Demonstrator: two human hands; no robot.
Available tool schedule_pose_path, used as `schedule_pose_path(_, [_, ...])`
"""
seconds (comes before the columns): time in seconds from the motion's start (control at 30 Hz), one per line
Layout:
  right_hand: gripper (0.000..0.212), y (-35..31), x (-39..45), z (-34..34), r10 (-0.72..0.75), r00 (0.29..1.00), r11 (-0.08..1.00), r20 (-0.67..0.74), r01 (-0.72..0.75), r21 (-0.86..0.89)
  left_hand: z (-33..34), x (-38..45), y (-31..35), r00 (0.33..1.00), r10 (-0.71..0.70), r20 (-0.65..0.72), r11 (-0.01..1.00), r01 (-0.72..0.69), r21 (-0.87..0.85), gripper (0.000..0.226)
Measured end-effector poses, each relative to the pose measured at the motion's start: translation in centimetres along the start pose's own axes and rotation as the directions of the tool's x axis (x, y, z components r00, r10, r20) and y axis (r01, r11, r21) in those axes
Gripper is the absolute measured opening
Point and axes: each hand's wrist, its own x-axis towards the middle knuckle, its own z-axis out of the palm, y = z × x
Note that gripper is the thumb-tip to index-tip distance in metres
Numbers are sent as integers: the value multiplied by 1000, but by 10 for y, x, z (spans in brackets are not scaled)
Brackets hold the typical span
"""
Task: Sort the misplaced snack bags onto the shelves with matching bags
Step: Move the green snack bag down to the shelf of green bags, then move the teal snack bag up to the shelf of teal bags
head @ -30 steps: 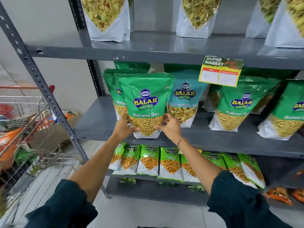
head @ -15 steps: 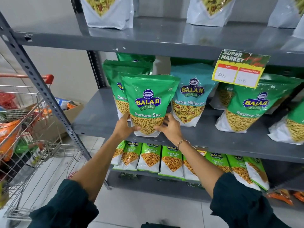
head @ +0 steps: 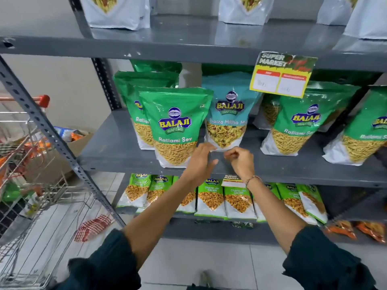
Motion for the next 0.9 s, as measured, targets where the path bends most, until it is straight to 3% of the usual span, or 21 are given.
schedule_pose_path(0.07, [25, 2, 9, -12, 24, 997, 999, -71, -27, -42, 19, 20, 9, 988, -105, 109, 992, 112, -54, 77])
schedule_pose_path(0.13, [15, 8, 23, -19, 76, 990, 996, -115, -80, -33, 35, 42, 14, 961, -260, 90, 953, 271, -135, 98])
schedule_pose_path(0.17, [22, 12, 31, -20, 106, 989, 994, -104, -107, -12, 41, 54, 12, 942, -332, 58, 921, 336, -195, 102])
schedule_pose_path(0.3, [63, 24, 60, -24, 183, 982, 983, 48, -182, -14, 53, 84, -8, 857, -514, 44, 824, 507, -251, 98])
schedule_pose_path(0.47, [93, 52, 93, -21, 226, 959, 965, 171, -245, 98, 57, 87, -36, 844, -537, 7, 796, 509, -327, 86])
schedule_pose_path(0.6, [54, 45, 93, -23, 147, 970, 957, 195, -189, 220, 54, 91, -42, 892, -451, -16, 794, 394, -463, 81])
schedule_pose_path(0.77, [46, 55, 88, -23, 111, 985, 976, 132, -134, 174, 50, 99, -48, 905, -424, 3, 840, 395, -371, 78])
schedule_pose_path(0.9, [40, 57, 66, -27, 104, 986, 941, 127, -139, 309, 46, 101, -47, 913, -406, 33, 892, 404, -205, 66])
